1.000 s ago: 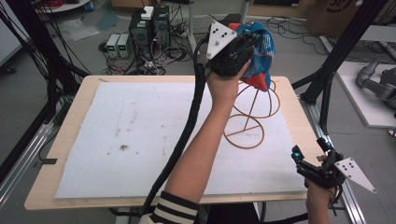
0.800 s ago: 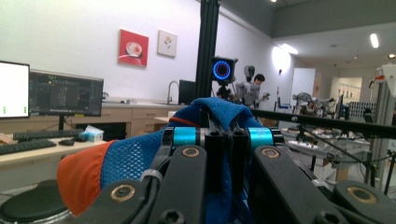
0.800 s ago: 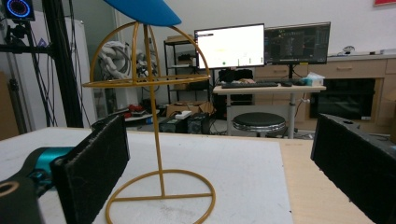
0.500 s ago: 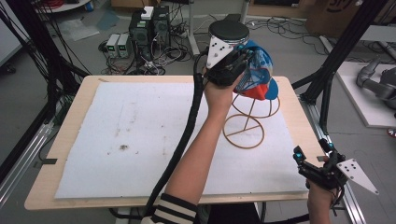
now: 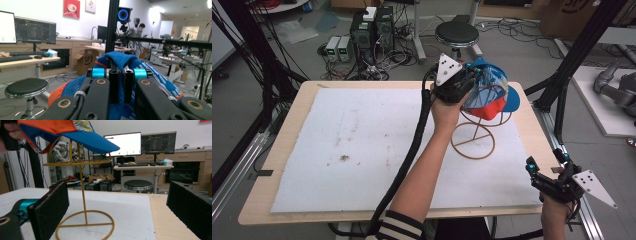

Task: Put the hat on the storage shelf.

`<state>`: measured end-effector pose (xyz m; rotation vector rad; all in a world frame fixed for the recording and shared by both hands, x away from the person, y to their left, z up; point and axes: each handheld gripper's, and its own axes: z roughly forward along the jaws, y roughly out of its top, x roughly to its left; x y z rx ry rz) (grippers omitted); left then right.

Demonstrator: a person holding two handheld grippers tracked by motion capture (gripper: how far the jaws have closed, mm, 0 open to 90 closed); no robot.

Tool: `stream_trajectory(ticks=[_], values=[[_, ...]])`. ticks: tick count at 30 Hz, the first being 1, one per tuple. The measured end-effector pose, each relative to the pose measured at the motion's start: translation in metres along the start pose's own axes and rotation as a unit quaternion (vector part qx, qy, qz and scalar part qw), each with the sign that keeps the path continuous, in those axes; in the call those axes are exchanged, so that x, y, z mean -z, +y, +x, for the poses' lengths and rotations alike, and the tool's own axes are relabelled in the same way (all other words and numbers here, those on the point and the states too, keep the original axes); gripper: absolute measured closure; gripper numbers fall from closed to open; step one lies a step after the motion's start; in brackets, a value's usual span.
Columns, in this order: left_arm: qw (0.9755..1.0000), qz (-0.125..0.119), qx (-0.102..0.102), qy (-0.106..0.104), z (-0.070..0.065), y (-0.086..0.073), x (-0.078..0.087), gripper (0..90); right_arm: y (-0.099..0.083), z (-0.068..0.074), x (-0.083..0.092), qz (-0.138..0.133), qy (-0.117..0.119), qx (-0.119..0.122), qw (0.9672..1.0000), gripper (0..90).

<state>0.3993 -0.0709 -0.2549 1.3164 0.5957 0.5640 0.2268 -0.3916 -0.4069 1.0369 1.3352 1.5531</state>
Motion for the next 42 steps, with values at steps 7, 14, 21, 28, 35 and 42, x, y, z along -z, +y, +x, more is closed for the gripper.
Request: stream_trajectory(ticks=[7, 14, 21, 28, 35, 42], values=[[0.9999, 0.011, -0.006, -0.003, 0.001, -0.007, -0.001, 69.5, 0.0, 0.002, -0.001, 0.001, 0.001, 0.001, 1.0, 4.1], [1.0, 0.006, 0.005, -0.001, 0.003, -0.008, 0.0, 54.6, 0.0, 0.002, -0.001, 0.002, 0.0, 0.001, 1.0, 4.1], [0.9999, 0.001, 0.006, 0.009, 0.006, -0.006, 0.004, 43.5, 0.0, 0.002, -0.002, 0.002, 0.001, -0.001, 1.0, 4.1], [0.9999, -0.007, 0.005, 0.011, 0.01, -0.003, 0.01, 31.5, -0.001, 0.005, -0.003, 0.005, 0.006, 0.001, 1.0, 4.1], [0.9998, -0.005, -0.005, 0.016, 0.015, 0.004, 0.024, 19.2, -0.002, 0.006, -0.006, 0.005, 0.008, 0.002, 1.0, 4.1], [0.9993, -0.007, -0.03, 0.021, 0.023, 0.013, 0.048, 13.3, -0.002, 0.008, -0.01, 0.004, 0.013, -0.001, 0.9999, 4.1]])
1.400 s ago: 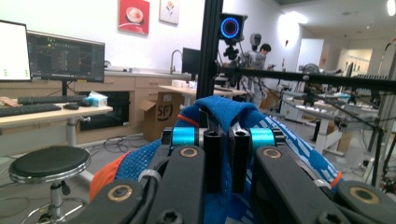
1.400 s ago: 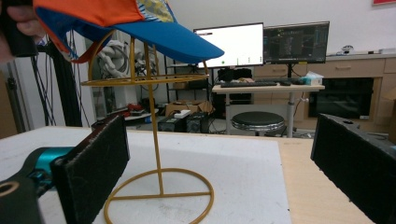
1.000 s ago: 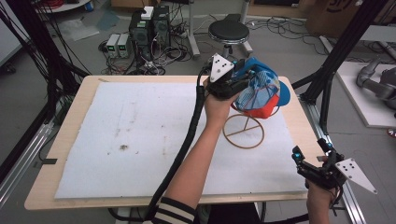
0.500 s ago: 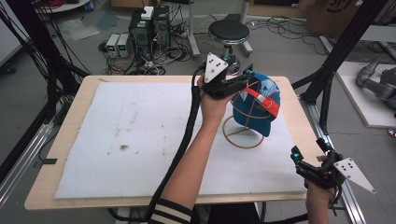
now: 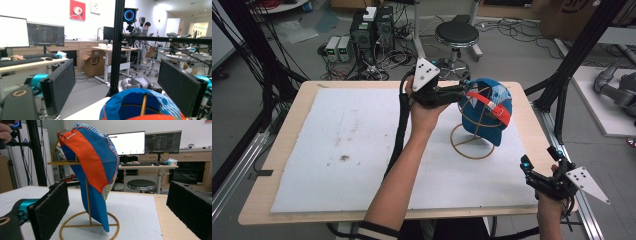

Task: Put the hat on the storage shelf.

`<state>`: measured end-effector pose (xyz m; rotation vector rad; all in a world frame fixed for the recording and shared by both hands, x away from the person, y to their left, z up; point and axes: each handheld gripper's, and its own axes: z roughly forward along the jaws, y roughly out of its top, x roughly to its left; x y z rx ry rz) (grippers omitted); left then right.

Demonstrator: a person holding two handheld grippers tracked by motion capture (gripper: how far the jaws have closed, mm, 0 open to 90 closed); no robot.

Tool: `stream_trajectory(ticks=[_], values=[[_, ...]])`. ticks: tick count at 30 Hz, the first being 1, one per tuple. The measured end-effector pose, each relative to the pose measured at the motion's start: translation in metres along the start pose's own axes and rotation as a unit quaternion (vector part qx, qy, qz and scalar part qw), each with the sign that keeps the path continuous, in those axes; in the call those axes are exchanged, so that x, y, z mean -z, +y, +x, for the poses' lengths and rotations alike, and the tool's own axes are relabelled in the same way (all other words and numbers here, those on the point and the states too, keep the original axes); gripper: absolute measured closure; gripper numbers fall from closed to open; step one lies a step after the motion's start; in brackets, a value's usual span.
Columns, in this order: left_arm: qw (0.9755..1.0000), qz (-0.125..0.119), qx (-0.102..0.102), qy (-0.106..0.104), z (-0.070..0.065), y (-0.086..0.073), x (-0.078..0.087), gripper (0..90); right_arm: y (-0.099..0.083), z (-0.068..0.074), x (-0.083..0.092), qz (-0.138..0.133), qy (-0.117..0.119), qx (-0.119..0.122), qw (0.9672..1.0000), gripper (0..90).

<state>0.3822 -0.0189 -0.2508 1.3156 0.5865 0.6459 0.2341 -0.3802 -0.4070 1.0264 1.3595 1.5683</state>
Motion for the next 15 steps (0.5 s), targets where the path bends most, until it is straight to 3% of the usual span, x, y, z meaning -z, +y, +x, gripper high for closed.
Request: stream_trajectory(ticks=[6, 9, 15], values=[[0.9997, 0.002, -0.019, 0.013, 0.011, 0.008, 0.028, 12.3, -0.001, 0.001, -0.003, 0.002, 0.002, 0.002, 1.0, 4.1], [0.9993, -0.001, -0.028, 0.025, 0.022, 0.013, 0.053, 12.3, 0.0, 0.001, -0.004, 0.001, 0.003, 0.003, 1.0, 4.1], [0.9983, -0.001, -0.04, 0.043, 0.038, 0.019, 0.081, 12.3, 0.0, 0.002, -0.005, 0.001, 0.003, -0.001, 1.0, 4.0]])
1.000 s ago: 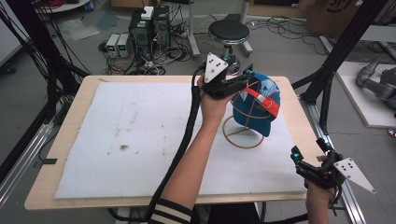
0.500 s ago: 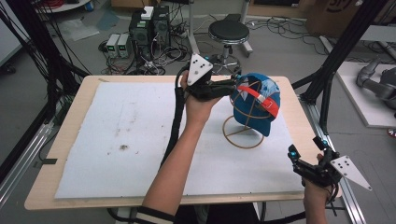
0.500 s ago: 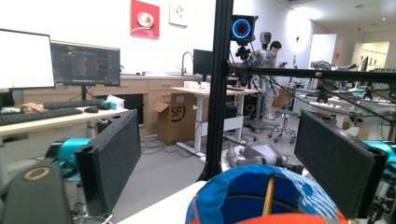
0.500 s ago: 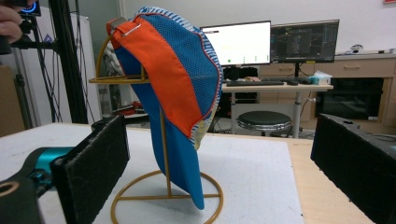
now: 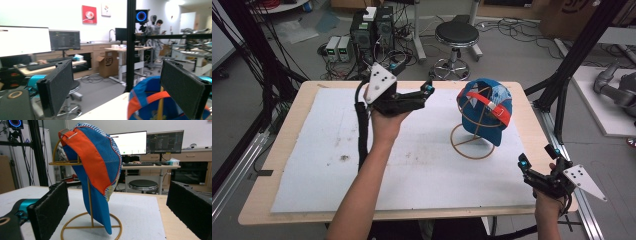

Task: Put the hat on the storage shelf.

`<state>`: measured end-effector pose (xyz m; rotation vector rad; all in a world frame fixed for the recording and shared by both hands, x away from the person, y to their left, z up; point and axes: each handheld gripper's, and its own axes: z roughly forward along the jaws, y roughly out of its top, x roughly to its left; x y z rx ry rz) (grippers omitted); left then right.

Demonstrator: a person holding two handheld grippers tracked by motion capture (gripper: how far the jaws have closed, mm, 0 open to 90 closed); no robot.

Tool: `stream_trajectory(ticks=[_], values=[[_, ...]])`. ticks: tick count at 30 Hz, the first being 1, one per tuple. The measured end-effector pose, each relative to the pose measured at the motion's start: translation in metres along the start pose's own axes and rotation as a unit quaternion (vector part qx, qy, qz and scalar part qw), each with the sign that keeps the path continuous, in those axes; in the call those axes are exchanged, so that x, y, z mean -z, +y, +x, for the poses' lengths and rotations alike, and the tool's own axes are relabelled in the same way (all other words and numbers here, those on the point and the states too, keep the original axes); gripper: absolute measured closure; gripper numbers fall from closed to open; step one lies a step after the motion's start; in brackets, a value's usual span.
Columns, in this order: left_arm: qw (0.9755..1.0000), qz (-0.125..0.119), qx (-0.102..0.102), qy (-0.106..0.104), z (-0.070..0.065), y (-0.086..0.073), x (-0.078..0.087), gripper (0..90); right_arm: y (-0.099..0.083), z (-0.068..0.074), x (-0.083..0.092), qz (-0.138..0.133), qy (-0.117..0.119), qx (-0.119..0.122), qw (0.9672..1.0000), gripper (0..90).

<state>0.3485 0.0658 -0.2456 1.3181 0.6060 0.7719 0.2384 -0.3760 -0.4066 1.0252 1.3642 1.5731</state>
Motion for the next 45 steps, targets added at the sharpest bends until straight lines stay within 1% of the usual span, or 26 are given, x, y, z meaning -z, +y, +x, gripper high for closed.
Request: stream_trajectory(ticks=[3, 6, 7, 8, 9, 13, 16, 19, 20, 21, 23, 24, 25, 27, 30, 31, 32, 33, 34, 35, 38, 40, 41, 42, 44, 45], values=[[0.9999, 0.002, -0.003, 0.013, 0.012, 0.003, 0.016, 12.3, 0.0, 0.0, -0.001, -0.001, 0.002, 0.004, 1.0, 4.1], [0.9997, -0.004, -0.003, 0.023, 0.021, 0.004, 0.035, 12.3, 0.001, 0.001, -0.002, -0.003, 0.003, 0.007, 1.0, 4.1], [0.9996, -0.004, -0.004, 0.028, 0.024, 0.003, 0.041, 12.3, 0.001, 0.002, -0.002, -0.002, 0.004, 0.005, 1.0, 4.1], [0.9993, -0.004, -0.006, 0.035, 0.028, 0.002, 0.053, 12.3, 0.001, 0.002, -0.002, -0.001, 0.003, 0.006, 1.0, 4.1], [0.9993, -0.004, -0.006, 0.035, 0.028, 0.002, 0.053, 12.3, 0.001, 0.002, -0.002, 0.0, 0.004, 0.004, 1.0, 4.1], [0.9983, -0.003, -0.016, 0.055, 0.038, -0.001, 0.081, 12.3, 0.001, 0.003, -0.004, -0.002, 0.007, 0.003, 1.0, 4.1], [0.9976, -0.004, -0.012, 0.068, 0.045, -0.004, 0.101, 12.3, 0.002, 0.005, -0.004, -0.001, 0.01, 0.002, 0.9999, 4.1], [0.9963, -0.004, -0.011, 0.085, 0.052, -0.01, 0.121, 12.3, 0.003, 0.006, -0.005, -0.005, 0.012, 0.006, 0.9999, 4.1], [0.9955, -0.005, -0.009, 0.094, 0.056, -0.013, 0.133, 12.3, 0.004, 0.008, -0.006, -0.005, 0.012, 0.006, 0.9999, 4.1], [0.9955, -0.005, -0.009, 0.094, 0.056, -0.013, 0.133, 12.3, 0.004, 0.008, -0.006, -0.005, 0.015, 0.007, 0.9999, 4.1], [0.9939, -0.006, -0.008, 0.11, 0.061, -0.019, 0.147, 12.3, 0.004, 0.009, -0.007, -0.004, 0.015, 0.007, 0.9998, 4.1], [0.9925, -0.005, -0.011, 0.122, 0.066, -0.024, 0.16, 12.3, 0.004, 0.01, -0.008, -0.003, 0.016, 0.008, 0.9998, 4.1], [0.9925, -0.005, -0.011, 0.122, 0.066, -0.024, 0.16, 12.3, 0.003, 0.01, -0.009, -0.003, 0.017, 0.009, 0.9998, 4.1], [0.9914, -0.004, -0.006, 0.131, 0.069, -0.03, 0.17, 12.3, 0.003, 0.01, -0.009, -0.002, 0.017, 0.01, 0.9998, 4.1], [0.9899, 0.007, -0.005, 0.142, 0.073, -0.039, 0.185, 12.2, 0.003, 0.012, -0.012, -0.002, 0.02, 0.009, 0.9997, 4.1], [0.989, 0.012, -0.004, 0.147, 0.075, -0.045, 0.193, 12.1, 0.003, 0.012, -0.013, -0.003, 0.021, 0.01, 0.9997, 4.1], [0.989, 0.012, -0.004, 0.147, 0.075, -0.045, 0.193, 12.1, 0.003, 0.012, -0.013, -0.003, 0.021, 0.01, 0.9997, 4.1], [0.9886, 0.013, -0.002, 0.15, 0.075, -0.048, 0.198, 12.0, 0.003, 0.012, -0.014, -0.003, 0.019, 0.01, 0.9998, 4.1], [0.9877, 0.012, -0.002, 0.156, 0.076, -0.054, 0.206, 12.0, 0.003, 0.013, -0.015, -0.002, 0.019, 0.009, 0.9998, 4.1], [0.9877, 0.012, -0.002, 0.156, 0.076, -0.054, 0.206, 12.0, 0.003, 0.013, -0.015, -0.002, 0.019, 0.009, 0.9998, 4.1], [0.9864, 0.007, 0.001, 0.164, 0.078, -0.062, 0.216, 12.0, 0.004, 0.013, -0.018, -0.005, 0.021, 0.01, 0.9997, 4.1], [0.9853, 0.006, 0.003, 0.171, 0.079, -0.066, 0.222, 12.0, 0.004, 0.014, -0.019, -0.002, 0.022, 0.006, 0.9997, 4.1], [0.9845, 0.007, 0.003, 0.175, 0.08, -0.069, 0.224, 12.0, 0.004, 0.015, -0.021, -0.004, 0.023, 0.007, 0.9997, 4.1], [0.9842, 0.009, -0.001, 0.177, 0.08, -0.07, 0.226, 12.0, 0.004, 0.015, -0.021, -0.003, 0.024, 0.009, 0.9997, 4.1], [0.9827, 0.012, -0.01, 0.184, 0.08, -0.075, 0.229, 11.4, 0.004, 0.015, -0.022, -0.004, 0.026, 0.009, 0.9996, 4.1], [0.9825, 0.016, -0.014, 0.185, 0.08, -0.077, 0.231, 11.4, 0.004, 0.015, -0.022, -0.003, 0.025, 0.008, 0.9997, 4.1]])
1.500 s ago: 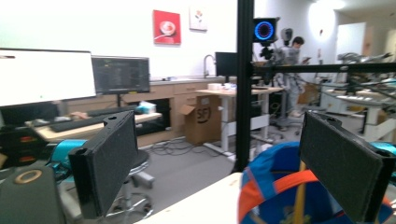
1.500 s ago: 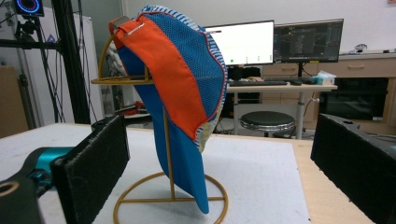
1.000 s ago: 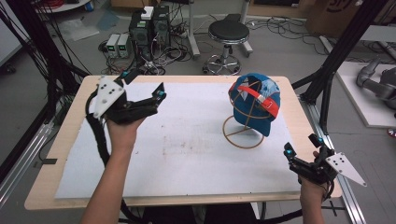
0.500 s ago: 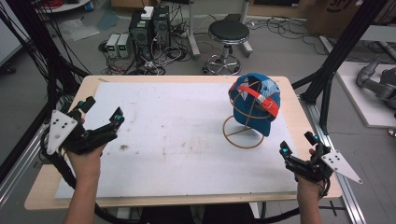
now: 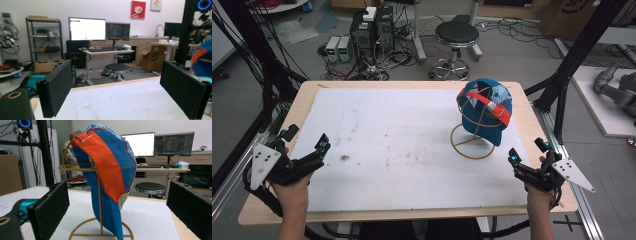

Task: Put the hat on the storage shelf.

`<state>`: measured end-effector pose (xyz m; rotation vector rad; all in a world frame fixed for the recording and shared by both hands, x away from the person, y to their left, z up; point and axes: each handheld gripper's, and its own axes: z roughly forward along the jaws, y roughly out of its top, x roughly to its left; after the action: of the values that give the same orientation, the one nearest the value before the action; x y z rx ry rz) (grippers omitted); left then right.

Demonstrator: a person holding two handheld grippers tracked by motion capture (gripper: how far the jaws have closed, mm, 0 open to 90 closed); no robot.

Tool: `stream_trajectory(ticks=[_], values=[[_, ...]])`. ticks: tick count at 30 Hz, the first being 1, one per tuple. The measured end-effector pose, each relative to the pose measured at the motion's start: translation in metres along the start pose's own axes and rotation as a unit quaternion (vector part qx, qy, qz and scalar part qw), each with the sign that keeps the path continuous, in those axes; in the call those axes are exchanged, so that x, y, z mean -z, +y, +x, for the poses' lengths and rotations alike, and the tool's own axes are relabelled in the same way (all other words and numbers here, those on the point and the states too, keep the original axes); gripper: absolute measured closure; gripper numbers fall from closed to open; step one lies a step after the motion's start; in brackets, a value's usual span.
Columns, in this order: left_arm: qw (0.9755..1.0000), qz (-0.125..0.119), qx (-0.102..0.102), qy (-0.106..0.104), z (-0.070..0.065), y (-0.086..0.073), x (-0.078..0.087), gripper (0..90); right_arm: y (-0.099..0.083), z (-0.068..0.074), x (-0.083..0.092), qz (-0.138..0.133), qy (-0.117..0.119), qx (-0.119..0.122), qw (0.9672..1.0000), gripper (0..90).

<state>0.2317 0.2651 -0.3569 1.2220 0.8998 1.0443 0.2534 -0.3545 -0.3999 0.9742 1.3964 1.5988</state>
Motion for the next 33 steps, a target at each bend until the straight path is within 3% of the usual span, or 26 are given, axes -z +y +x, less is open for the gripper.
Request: stream_trajectory(ticks=[4, 7, 19, 33], values=[[0.9997, 0.016, -0.013, 0.014, 0.003, -0.012, 0.002, 11.4, 0.0, 0.0, 0.0, -0.003, -0.006, 0.0, 1.0, 4.1], [0.9994, 0.023, -0.012, 0.024, 0.005, -0.021, 0.004, 11.4, -0.002, -0.002, -0.001, -0.003, -0.009, 0.001, 1.0, 4.1], [0.9981, 0.016, -0.004, 0.06, 0.015, -0.032, 0.009, 11.4, -0.001, -0.003, 0.002, -0.003, -0.013, -0.002, 0.9999, 4.1], [0.9978, 0.02, -0.007, 0.063, 0.014, -0.035, 0.009, 11.4, -0.002, -0.001, 0.001, 0.002, -0.007, 0.001, 1.0, 4.1]])
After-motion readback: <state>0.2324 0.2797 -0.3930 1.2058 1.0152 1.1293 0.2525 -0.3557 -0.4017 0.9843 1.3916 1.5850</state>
